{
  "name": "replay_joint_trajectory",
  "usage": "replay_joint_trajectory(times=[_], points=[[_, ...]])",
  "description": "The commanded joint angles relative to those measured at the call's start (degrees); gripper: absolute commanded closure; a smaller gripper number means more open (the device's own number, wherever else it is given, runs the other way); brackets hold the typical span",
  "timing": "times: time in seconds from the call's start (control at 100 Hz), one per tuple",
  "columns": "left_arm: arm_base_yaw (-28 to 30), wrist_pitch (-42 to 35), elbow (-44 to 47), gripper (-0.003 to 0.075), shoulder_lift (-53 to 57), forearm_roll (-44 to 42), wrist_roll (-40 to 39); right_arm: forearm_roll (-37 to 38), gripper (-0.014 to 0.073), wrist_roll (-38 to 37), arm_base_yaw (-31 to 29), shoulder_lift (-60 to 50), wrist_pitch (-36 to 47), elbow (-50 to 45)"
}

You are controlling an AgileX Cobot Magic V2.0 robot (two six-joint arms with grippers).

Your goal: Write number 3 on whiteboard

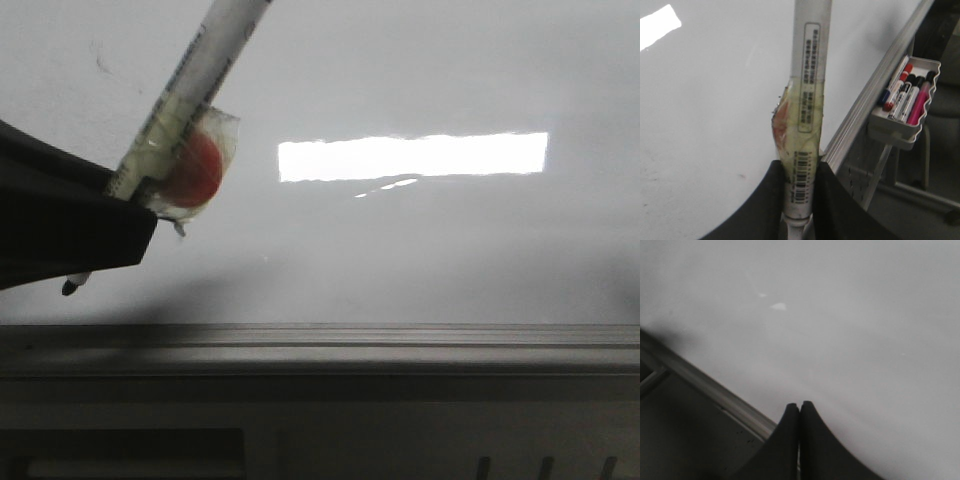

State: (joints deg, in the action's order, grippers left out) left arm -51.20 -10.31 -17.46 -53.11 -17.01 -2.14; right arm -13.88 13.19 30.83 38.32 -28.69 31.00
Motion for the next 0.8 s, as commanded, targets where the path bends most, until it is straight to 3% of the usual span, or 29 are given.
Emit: replay_joint_trajectory(times=[0.0, 0.15, 0.34, 0.41, 0.53, 0.79], points=[[-0.03, -0.16, -2.17, 0.0740, 0.28, -4.34, 1.83, -0.53, 0.0658, 1.00, 6.03, 4.86, 5.15, 3.12], [-0.03, 1.96, -2.17, 0.0740, 0.28, -10.16, 4.20, -1.16, 0.0623, 1.00, 12.76, 11.78, 5.44, 5.63], [-0.03, 1.41, -2.17, 0.0740, 0.28, -10.25, 4.20, -1.16, 0.0319, 1.73, 18.66, 15.14, 5.93, 8.84], [-0.03, 0.37, -2.17, 0.0740, 0.28, -10.39, 4.20, -1.16, 0.0242, 1.73, 20.69, 15.44, 8.38, 9.22], [-0.03, -1.98, -2.17, 0.0740, 0.19, -11.80, 4.20, -1.16, 0.0243, 1.73, 23.80, 15.89, 13.05, 9.49], [-0.03, -3.70, -2.17, 0.0740, 0.19, -14.74, 4.20, -1.16, 0.0252, 1.73, 27.19, 20.39, 15.22, 12.76]])
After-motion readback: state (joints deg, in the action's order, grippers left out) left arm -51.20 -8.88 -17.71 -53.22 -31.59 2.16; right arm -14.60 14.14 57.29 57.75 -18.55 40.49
